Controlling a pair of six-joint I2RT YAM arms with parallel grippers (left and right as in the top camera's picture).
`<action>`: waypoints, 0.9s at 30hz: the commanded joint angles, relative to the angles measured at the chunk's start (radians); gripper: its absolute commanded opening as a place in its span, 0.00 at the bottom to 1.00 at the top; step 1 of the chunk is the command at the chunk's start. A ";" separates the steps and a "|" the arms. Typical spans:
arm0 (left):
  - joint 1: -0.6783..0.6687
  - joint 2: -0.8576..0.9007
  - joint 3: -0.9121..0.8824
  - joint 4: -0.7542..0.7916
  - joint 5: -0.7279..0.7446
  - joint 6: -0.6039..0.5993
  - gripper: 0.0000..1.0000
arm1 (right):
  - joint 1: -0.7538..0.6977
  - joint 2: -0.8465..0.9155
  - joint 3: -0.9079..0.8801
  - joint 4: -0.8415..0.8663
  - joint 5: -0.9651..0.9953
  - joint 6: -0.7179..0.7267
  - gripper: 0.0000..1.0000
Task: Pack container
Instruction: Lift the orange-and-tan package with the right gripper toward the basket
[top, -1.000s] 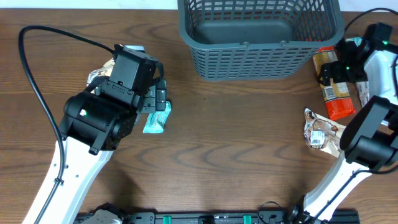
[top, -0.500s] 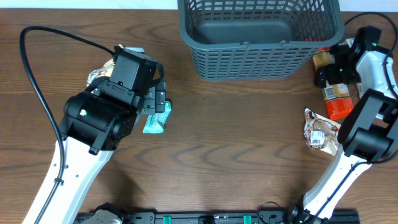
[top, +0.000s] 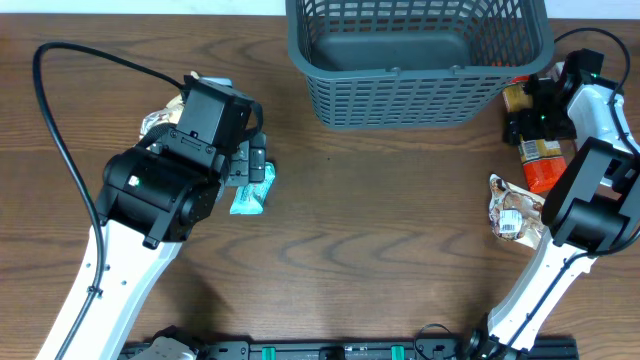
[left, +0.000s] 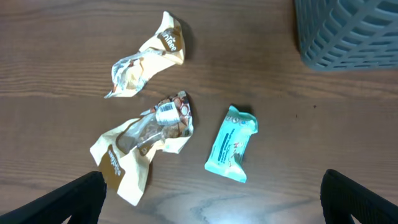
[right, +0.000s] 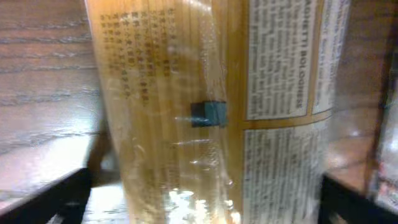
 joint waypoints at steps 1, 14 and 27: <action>0.005 0.000 0.016 -0.008 -0.006 0.002 0.99 | 0.005 0.031 -0.001 0.004 0.002 0.054 0.36; 0.005 0.000 0.016 -0.011 -0.006 0.002 0.99 | -0.002 0.002 0.125 -0.076 0.126 0.237 0.01; 0.005 0.000 0.016 -0.045 -0.006 0.001 0.99 | -0.004 -0.162 0.700 -0.390 0.111 0.253 0.01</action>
